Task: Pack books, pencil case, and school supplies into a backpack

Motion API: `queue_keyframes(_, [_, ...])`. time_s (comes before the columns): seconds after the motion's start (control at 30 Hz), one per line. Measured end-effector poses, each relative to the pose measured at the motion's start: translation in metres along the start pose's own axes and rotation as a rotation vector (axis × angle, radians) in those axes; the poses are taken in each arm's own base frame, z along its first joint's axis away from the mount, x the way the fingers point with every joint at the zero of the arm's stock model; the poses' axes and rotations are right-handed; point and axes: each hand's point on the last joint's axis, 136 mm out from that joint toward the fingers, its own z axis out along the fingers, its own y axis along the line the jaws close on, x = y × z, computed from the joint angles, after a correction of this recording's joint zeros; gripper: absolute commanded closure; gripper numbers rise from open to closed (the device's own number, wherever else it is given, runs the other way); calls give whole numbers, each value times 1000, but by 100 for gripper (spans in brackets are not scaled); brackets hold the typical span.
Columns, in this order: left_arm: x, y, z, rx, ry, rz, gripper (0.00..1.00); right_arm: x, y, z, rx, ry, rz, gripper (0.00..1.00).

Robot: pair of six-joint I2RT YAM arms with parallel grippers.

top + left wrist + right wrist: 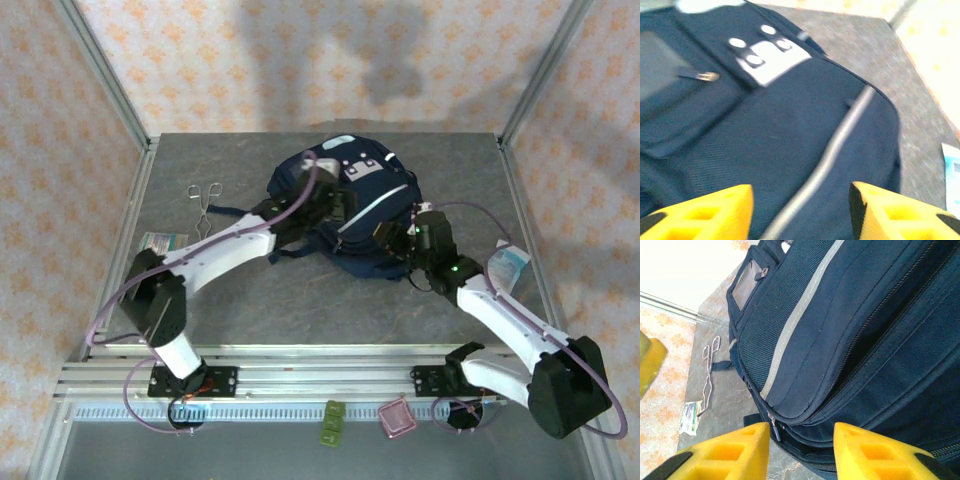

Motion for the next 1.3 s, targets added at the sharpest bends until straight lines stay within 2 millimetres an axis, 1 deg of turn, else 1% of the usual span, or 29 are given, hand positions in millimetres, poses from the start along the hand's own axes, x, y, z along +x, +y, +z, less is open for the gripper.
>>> queue_keyframes(0.03, [-3,17,1,-25,-11,-40,43,2,1,1,-3,5,-3,63])
queue_keyframes(0.07, [-2,29,3,-45,-11,-64,43,3,2,1,-5,9,-5,63])
queue_keyframes(0.13, [10,50,14,-86,16,-98,42,7,4,3,-10,19,-11,62])
queue_keyframes(0.2, [27,57,28,-102,62,-106,42,10,5,4,-11,29,-16,62])
queue_keyframes(0.3, [51,61,48,-120,126,-102,42,12,5,6,-8,36,-17,62])
queue_keyframes(0.37, [60,62,61,-126,153,-98,42,11,5,6,-8,35,-16,62])
queue_keyframes(0.47, [65,63,71,-133,170,-95,52,11,6,6,-12,32,-16,62])
queue_keyframes(0.57, [61,59,76,-127,168,-98,80,10,7,6,-17,29,-17,65])
queue_keyframes(0.67, [54,55,76,-115,167,-104,97,15,9,9,-26,52,-26,67])
queue_keyframes(0.7, [51,53,76,-109,163,-106,100,21,8,13,-24,72,-36,67])
queue_keyframes(0.8, [45,48,75,-93,161,-113,100,41,12,25,-11,146,-82,65])
queue_keyframes(0.9, [45,45,75,-78,172,-124,100,65,21,39,-7,219,-134,63])
queue_keyframes(1.0, [46,44,74,-60,185,-152,100,80,25,47,-7,253,-149,61])
queue_keyframes(1.1, [43,41,72,-38,192,-190,100,78,23,53,6,240,-132,60])
queue_keyframes(1.2, [41,34,67,2,197,-236,100,71,24,61,29,210,-105,60])
queue_keyframes(1.3, [43,27,64,45,210,-276,100,61,26,71,60,177,-67,61])
